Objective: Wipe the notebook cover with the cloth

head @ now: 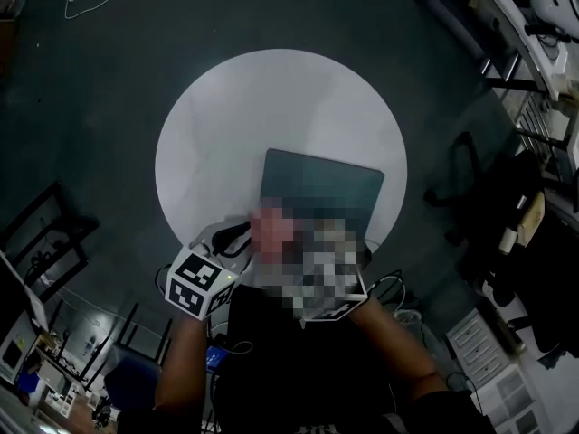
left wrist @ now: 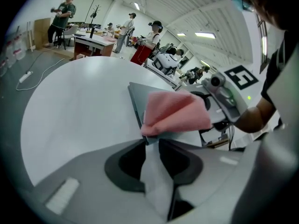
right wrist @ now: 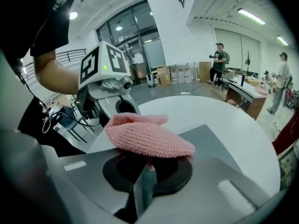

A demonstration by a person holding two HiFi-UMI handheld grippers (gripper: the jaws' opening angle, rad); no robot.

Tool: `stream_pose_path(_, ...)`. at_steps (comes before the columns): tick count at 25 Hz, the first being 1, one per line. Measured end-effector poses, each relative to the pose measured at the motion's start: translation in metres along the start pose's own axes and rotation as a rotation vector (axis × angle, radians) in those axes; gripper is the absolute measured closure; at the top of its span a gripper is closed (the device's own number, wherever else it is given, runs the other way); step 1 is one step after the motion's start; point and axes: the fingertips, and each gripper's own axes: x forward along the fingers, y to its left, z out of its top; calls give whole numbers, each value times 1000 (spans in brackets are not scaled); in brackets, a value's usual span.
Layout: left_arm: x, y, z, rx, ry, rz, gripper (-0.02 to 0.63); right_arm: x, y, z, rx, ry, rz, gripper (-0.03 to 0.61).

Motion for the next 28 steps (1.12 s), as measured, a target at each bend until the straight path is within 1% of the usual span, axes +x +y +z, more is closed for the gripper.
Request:
stream_pose_path(3,-8,6,-7,-1,-1,5,523,17,6,1,-39,40,13,549)
stream_pose_path(6,-12,12,-12,-7,-3,11,523,23,7,-1,-67,62,5,549)
stream_pose_path(10,-14,13,-12,-10,-3,20,523,12,4,-12,-52,73,-10,549)
stream_pose_path(14,-13,7,-6,0,-9,23,525,-13,-3,-37,-22,96,-41,549)
stream_pose_path(21,-4,-17,13,20,-29,35,528,-70,-18,-95,39,136,-98,549)
stream_pose_path(25,-2,-38,25,29,-46,49,529,-102,-20,-126,47,171,-119,549)
stream_pose_path(28,1,-52,36,50,-81,62,529,-120,-26,-148,49,188,-131,549)
